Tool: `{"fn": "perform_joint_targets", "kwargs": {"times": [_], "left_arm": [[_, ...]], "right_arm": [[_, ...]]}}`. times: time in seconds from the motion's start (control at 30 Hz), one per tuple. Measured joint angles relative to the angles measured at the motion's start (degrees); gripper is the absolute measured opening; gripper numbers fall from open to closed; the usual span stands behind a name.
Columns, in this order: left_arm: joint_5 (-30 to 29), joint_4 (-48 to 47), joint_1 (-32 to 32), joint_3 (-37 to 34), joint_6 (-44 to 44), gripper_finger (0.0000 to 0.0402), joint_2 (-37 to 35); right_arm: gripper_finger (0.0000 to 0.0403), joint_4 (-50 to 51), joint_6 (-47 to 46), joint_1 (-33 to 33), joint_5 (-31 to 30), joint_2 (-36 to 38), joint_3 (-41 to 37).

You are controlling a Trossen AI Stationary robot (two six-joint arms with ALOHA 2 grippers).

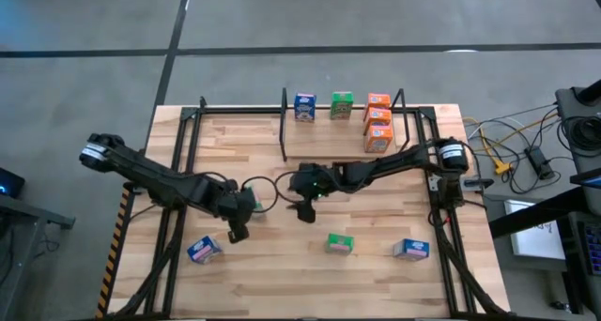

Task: Stack cereal on shelf
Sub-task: Put the left green cereal box aligned with the other green cereal box on the shelf

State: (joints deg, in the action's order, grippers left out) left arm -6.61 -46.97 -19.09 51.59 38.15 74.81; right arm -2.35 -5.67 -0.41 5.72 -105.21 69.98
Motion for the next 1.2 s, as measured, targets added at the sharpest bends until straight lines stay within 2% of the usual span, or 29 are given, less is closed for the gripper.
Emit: {"fn": "perform_joint_targets", "kwargs": {"times": [0.1, 0.2, 0.27, 0.4, 0.53, 0.6, 0.7, 0.83, 0.97, 1.1, 1.2], "left_arm": [[0.1, -1.2, 0.0, 6.2, -0.2, 0.0001, -0.2], [-0.4, -2.1, 0.1, 11.4, 0.1, 0.0001, -0.1], [-2.1, -2.7, 0.1, 14.0, 3.2, 0.0001, 0.0], [-8.3, -5.4, 0.2, 17.0, 18.3, 0.0001, 0.0], [-13.3, -10.3, 0.0, 18.2, 38.8, 0.0001, 0.0], [-13.8, -11.6, -0.1, 17.9, 47.6, 0.0001, 0.0], [-12.6, -12.6, -0.1, 16.6, 55.7, 0.0008, 0.6], [-9.7, -12.5, -0.1, 15.0, 61.5, 0.0038, 2.4], [-5.7, -13.0, 0.0, 14.2, 64.3, 0.0089, 4.5], [-5.6, -14.1, 0.0, 14.2, 66.2, 0.0147, 5.4], [-7.7, -14.7, 0.1, 14.2, 67.1, 0.0191, 5.4]], "right_arm": [[0.0279, 0.8, 5.8, -0.1, -7.5, 2.7, -1.1], [0.0272, 0.7, 12.4, -0.4, -10.4, 6.0, -2.1], [0.0268, -0.5, 16.1, -1.1, -10.6, 8.6, -2.5], [0.026, -4.2, 20.5, -3.3, -11.0, 13.3, -5.4], [0.0253, -16.2, 22.6, -5.1, -10.7, 18.3, -11.9], [0.025, -21.3, 24.4, -6.0, -10.7, 20.8, -15.0], [0.0246, -24.4, 24.6, -7.2, -11.0, 25.5, -18.5], [0.0244, -23.3, 26.4, -7.5, -10.8, 32.4, -22.1], [0.0244, -23.0, 26.7, -7.5, -10.8, 37.8, -25.8], [0.0244, -23.3, 26.9, -7.5, -10.8, 41.1, -27.7], [0.0244, -23.2, 26.9, -7.5, -10.7, 41.8, -28.2]]}}
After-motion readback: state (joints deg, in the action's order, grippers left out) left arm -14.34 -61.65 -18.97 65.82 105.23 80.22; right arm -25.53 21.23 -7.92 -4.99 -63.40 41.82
